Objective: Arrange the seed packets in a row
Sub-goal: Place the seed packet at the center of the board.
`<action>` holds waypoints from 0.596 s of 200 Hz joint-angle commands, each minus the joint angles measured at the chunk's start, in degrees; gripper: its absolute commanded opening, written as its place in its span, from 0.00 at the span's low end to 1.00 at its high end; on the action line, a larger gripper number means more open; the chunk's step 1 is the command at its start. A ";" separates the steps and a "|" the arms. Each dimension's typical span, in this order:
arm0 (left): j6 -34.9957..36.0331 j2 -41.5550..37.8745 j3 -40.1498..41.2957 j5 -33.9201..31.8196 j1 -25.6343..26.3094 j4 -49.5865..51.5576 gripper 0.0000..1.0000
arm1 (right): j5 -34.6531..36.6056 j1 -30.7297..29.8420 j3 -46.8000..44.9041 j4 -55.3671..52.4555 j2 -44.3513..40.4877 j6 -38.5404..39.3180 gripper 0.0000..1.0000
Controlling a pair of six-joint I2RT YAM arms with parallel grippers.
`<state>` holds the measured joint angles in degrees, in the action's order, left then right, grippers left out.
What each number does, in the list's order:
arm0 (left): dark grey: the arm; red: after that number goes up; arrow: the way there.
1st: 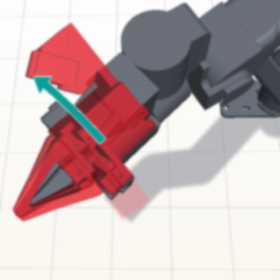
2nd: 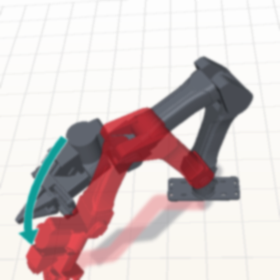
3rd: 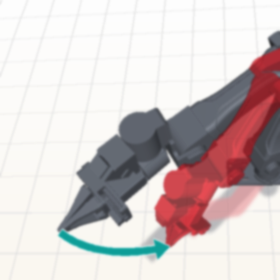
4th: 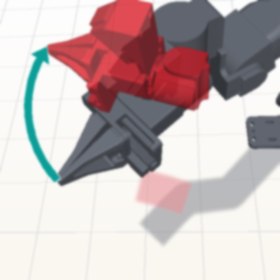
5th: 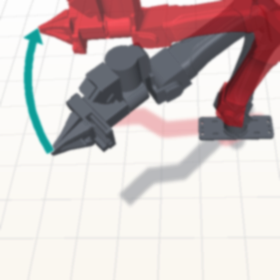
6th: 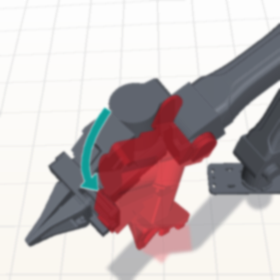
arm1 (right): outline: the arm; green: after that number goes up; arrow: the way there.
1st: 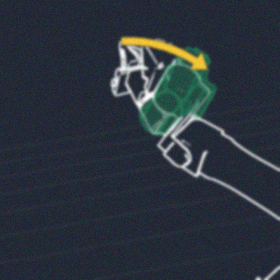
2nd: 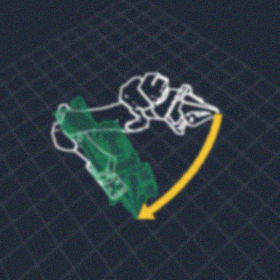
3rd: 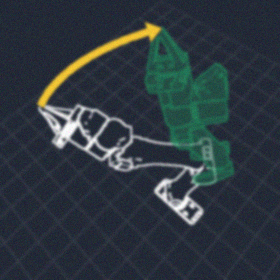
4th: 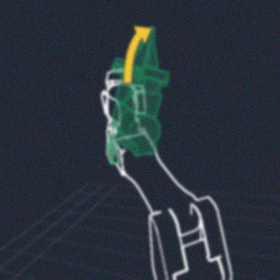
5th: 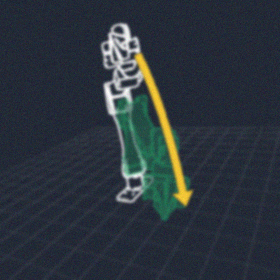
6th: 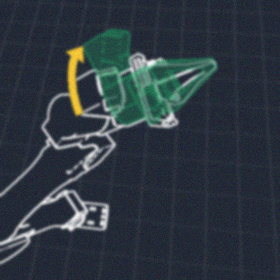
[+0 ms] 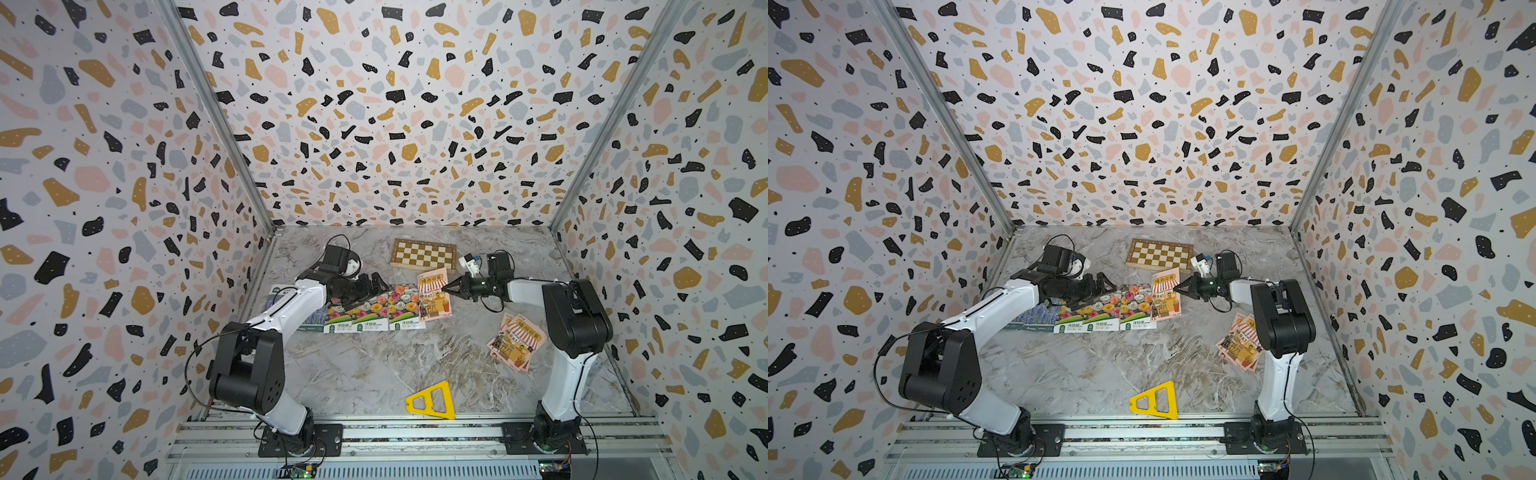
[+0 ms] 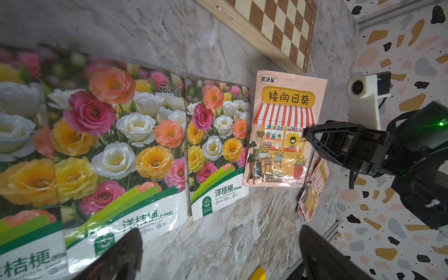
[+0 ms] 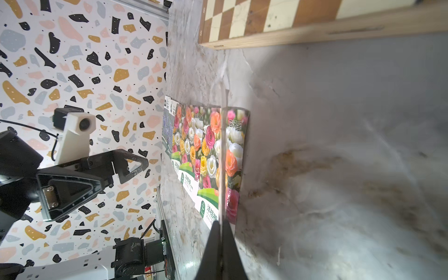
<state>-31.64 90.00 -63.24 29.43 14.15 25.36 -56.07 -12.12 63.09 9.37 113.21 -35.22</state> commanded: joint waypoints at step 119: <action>2.11 -0.12 0.18 -0.10 -0.28 1.00 0.99 | 1.79 0.40 3.71 -10.75 2.49 3.44 0.30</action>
<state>-30.63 90.02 -63.24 29.41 14.09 25.96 -56.66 -12.10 64.79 2.02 116.36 -33.23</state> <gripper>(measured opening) 0.990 0.192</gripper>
